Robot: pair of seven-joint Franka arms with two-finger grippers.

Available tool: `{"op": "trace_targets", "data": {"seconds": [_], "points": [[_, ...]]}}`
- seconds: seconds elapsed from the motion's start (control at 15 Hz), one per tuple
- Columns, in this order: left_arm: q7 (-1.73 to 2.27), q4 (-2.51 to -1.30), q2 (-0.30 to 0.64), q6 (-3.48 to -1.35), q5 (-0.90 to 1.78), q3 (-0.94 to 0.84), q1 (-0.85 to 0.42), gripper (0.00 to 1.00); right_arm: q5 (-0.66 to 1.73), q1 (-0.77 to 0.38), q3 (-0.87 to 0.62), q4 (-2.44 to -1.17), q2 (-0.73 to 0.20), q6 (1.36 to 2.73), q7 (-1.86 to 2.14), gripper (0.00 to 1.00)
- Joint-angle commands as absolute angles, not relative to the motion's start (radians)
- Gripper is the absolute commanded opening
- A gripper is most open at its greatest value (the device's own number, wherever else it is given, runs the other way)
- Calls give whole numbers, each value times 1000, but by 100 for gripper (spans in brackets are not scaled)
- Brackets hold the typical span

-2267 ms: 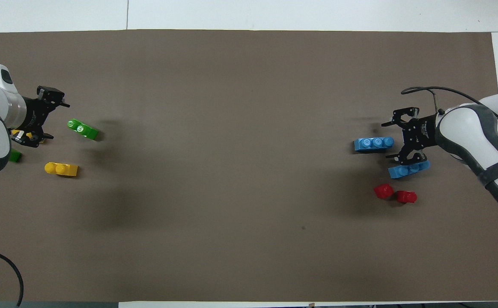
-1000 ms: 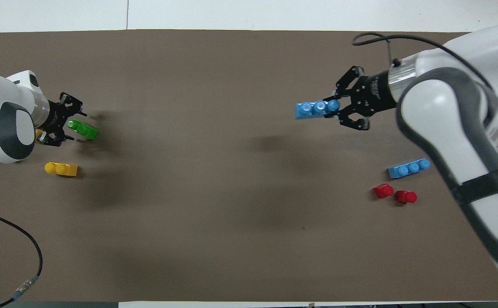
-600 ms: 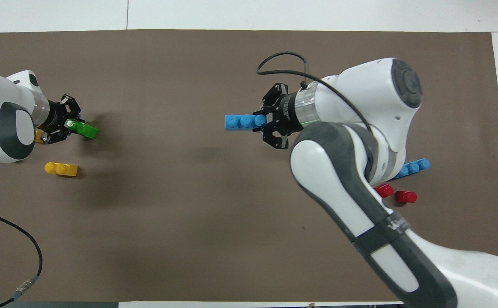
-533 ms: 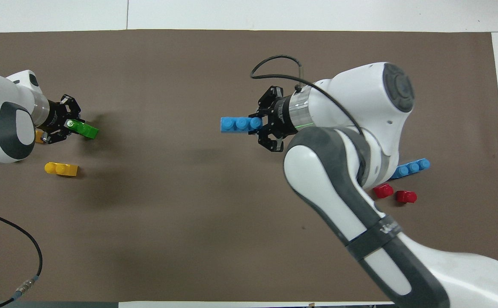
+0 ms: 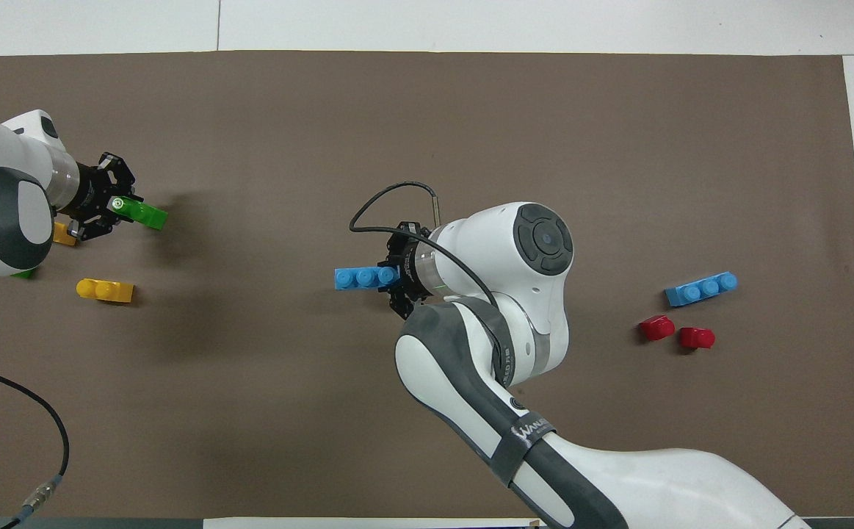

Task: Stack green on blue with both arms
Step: 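Carry the blue brick with the right gripper toward the table center, then carry the green brick with the left gripper onto the blue brick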

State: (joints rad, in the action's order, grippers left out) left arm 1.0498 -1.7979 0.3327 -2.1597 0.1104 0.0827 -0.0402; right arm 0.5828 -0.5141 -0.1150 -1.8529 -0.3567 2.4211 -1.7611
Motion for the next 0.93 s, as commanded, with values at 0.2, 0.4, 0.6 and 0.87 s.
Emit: {"op": "trace_targets", "data": {"seconds": [0.2, 0.4, 0.6, 0.87], "points": [[1436, -1841, 167, -1988, 115, 95, -199, 0, 603, -531, -112, -1913, -367, 2513, -1787, 0], [1635, -1858, 130, -1991, 101, 95, -287, 0, 607, -518, -112, -1931, -373, 2519, -1740, 0], [1811, -1914, 108, -2046, 57, 95, -391, 0, 611, -520, -112, -1944, -377, 2542, -1738, 0], [2043, -2017, 71, -2178, 3, 94, -515, 0, 641, -511, -112, -1951, -391, 2553, -1718, 0]]}}
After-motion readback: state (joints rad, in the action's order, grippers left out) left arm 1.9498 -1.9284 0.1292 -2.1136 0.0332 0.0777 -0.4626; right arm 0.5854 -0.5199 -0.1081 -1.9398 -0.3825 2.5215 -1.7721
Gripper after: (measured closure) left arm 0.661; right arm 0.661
